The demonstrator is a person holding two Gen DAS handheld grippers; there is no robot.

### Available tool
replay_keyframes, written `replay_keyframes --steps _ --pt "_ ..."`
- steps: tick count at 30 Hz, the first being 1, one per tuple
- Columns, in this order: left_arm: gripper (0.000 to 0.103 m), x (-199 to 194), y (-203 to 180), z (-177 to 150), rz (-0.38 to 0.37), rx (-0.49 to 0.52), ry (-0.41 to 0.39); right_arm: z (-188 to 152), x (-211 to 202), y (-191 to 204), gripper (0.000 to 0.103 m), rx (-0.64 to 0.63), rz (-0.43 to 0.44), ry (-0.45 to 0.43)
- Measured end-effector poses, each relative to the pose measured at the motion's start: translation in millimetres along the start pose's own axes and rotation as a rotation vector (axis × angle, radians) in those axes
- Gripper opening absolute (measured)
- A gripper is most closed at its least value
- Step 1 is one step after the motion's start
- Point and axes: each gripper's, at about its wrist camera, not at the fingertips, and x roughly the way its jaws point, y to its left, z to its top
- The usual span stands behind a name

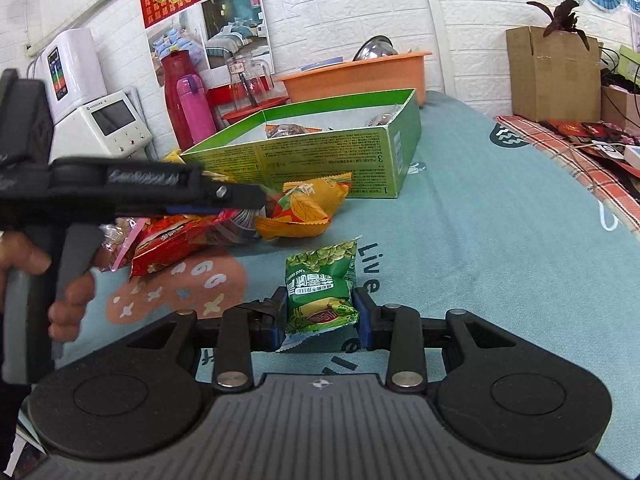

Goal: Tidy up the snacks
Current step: 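Grasp an orange-and-green chip bag with the left tool while the right tool holds the green packet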

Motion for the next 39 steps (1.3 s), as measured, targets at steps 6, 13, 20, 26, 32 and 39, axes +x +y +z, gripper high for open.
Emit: replay_keyframes --steps 6,13,20,26,32,39 --pt "0.101 -13 -10 1 -0.094 -0.050 0.001 1 0 -4 0.060 0.010 -0.022 -0.012" --pt "0.103 10 -34 25 -0.056 0.008 -0.073 1 -2 -12 0.060 0.024 -0.045 -0.021" --pt "0.103 50 -29 30 -0.009 0.002 -0.016 0 -1 -15 0.060 0.036 -0.036 -0.016" --pt "0.067 49 -39 22 0.014 0.086 0.076 0 -2 -18 0.060 0.042 -0.034 -0.018" --pt "0.103 62 -42 28 0.054 0.047 0.046 1 -3 -22 0.060 0.051 -0.053 -0.029" --pt "0.093 85 -53 31 0.078 0.127 0.086 1 -6 -30 0.060 0.069 -0.083 -0.036"
